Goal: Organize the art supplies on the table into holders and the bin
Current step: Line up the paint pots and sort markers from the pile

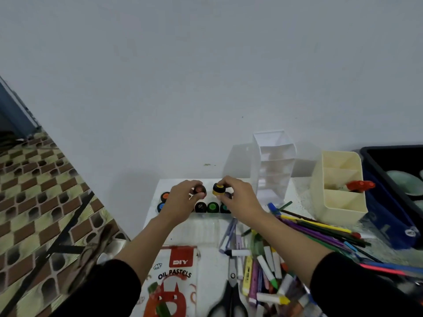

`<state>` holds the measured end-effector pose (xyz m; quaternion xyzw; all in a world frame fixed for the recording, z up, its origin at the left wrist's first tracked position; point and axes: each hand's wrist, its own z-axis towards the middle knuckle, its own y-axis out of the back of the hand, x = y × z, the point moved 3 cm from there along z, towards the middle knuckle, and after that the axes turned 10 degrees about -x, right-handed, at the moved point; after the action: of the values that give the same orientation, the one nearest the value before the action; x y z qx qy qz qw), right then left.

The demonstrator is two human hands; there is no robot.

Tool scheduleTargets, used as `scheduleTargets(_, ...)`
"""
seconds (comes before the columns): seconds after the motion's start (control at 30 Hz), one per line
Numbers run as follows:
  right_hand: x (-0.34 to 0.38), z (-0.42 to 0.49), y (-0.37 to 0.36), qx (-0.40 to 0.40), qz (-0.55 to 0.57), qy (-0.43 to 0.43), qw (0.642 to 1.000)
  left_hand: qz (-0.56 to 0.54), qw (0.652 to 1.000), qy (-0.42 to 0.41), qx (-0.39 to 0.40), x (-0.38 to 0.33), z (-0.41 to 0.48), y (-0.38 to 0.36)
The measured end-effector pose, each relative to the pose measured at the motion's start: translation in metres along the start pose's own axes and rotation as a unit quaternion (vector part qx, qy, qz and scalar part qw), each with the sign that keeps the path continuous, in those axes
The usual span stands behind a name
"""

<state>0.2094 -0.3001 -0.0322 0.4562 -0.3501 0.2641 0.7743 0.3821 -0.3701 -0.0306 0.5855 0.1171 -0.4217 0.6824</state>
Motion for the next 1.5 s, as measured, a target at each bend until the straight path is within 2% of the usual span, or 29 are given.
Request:
scheduleTargets(0.2,-0.011,0.009,-0.026,0.028,-0.097,0.033,0.994,0.01,0.996,-0.069,0.046,0.021,0.011,-0.015)
scheduleTargets(0.43,-0.016,0.011,-0.03,-0.001,-0.109,0.027,0.994,0.02,0.995,-0.083,0.055,0.034,0.018,-0.021)
scheduleTargets(0.6,-0.013,0.014,-0.035,0.007,-0.14,0.079,0.987,0.031,0.991,-0.117,0.062,0.041,0.007,-0.026)
scheduleTargets(0.8,-0.016,0.011,-0.034,0.022,-0.198,0.145,0.969,0.064,0.986,-0.156,-0.016,0.044,-0.005,-0.027)
scheduleTargets(1.0,-0.018,0.008,-0.038,0.037,-0.191,0.13,0.972,0.07,0.984,-0.164,-0.03,0.044,-0.01,-0.029)
scheduleTargets(1.17,-0.011,0.006,-0.038,0.081,-0.254,0.141,0.953,0.089,0.979,-0.181,-0.041,0.043,-0.011,-0.03)
scheduleTargets(1.5,-0.014,0.005,-0.037,0.075,-0.261,0.107,0.956,0.165,0.964,-0.199,-0.062,0.034,-0.015,-0.027)
